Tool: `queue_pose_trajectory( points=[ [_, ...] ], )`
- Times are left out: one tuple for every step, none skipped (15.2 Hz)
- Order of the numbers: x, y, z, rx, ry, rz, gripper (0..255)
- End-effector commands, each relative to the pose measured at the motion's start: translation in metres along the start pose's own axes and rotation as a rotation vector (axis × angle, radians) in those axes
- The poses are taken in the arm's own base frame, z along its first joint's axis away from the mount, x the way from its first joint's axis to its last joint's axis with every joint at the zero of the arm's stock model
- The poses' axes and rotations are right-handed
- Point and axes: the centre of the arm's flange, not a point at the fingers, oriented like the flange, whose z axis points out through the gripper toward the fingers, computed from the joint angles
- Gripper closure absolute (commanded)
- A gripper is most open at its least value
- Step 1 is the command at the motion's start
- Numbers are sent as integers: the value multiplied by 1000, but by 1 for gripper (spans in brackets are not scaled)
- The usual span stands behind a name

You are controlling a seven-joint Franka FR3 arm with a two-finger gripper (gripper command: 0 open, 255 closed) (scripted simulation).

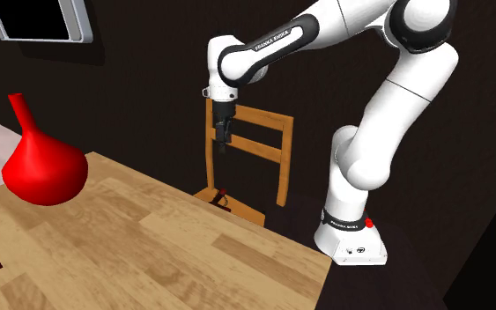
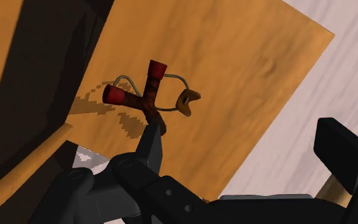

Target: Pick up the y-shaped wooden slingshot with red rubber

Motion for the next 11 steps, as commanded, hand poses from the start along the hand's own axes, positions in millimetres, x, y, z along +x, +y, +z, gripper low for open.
queue_pose_trajectory(
  points=[
    [10, 11, 19, 2, -8, -21, 0],
    [15, 17, 30, 4, -13, -31, 0],
    [20, 22, 42, 6, -18, -41, 0],
    [26, 28, 53, 7, -23, -51, 0],
    [31, 33, 64, 9, -29, -61, 0],
    [36, 38, 76, 11, -34, -71, 0],
    [42, 43, 87, 12, -39, -81, 0],
    [47, 48, 98, 14, -44, -91, 0],
    [52, 53, 110, 15, -49, -101, 0],
    [58, 58, 121, 17, -54, -111, 0],
    [63, 63, 133, 19, -59, -121, 0]
  ],
)
